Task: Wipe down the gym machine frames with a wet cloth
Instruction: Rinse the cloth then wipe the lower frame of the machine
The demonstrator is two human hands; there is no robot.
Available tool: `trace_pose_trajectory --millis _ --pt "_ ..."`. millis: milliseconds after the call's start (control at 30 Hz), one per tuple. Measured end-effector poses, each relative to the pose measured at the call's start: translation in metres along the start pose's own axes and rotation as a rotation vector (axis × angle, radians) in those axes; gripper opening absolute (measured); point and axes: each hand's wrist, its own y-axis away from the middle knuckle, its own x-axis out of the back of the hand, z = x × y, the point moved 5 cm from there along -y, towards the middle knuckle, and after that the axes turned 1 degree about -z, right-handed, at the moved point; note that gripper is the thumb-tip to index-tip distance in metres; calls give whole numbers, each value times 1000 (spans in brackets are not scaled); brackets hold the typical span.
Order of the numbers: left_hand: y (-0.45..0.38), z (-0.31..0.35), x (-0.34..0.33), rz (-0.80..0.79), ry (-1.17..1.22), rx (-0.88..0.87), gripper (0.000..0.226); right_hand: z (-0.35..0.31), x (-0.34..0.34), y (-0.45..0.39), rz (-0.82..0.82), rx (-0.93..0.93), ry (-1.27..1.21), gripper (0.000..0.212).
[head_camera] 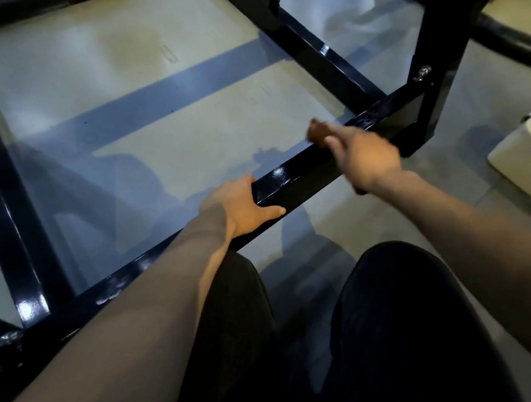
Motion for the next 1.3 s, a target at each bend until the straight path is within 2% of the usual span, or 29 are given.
trace_pose_trajectory --millis 67,133,267,367,433,533,633,733,800,833,867,1000,1100,1167,1300 --pt "-3 3 0 60 -22 -7 54 31 12 -15 20 -215 8 43" --pt "-6 7 -1 90 -24 -9 48 17 9 -11 39 -229 -14 44" --pt "-16 23 -4 101 -37 21 55 -41 -19 26 -4 42 -42 41" --pt "-20 26 -4 107 -57 43 57 -26 -15 16 52 173 75 45" --pt "-21 23 -5 108 -67 39 61 13 -5 -17 67 58 122 44" --pt "-22 21 -5 114 -89 22 64 62 15 -51 115 -218 76 42" --pt "-23 24 -3 111 -129 -3 64 46 11 -38 168 -297 -91 43" --pt "-21 27 -1 107 -134 -8 62 -1 -3 2 145 -115 -219 37" --pt "-23 25 0 109 -134 -5 62 -13 -6 10 112 36 -176 37" --pt "-23 25 -1 110 -138 -4 63 -9 -3 7 116 55 -143 37" --pt "-23 25 -1 111 -147 -3 63 4 0 -3 135 27 -111 38" --pt "-23 27 -1 120 -219 -13 65 66 17 -47 219 -293 -90 42" --pt "-22 26 -2 125 -223 -19 64 62 12 -44 262 -339 -203 41" --pt "-22 25 0 119 -212 -12 64 30 4 -24 236 -261 -260 38" --pt "-20 28 3 123 -190 11 60 -32 -9 22 92 127 -273 35"
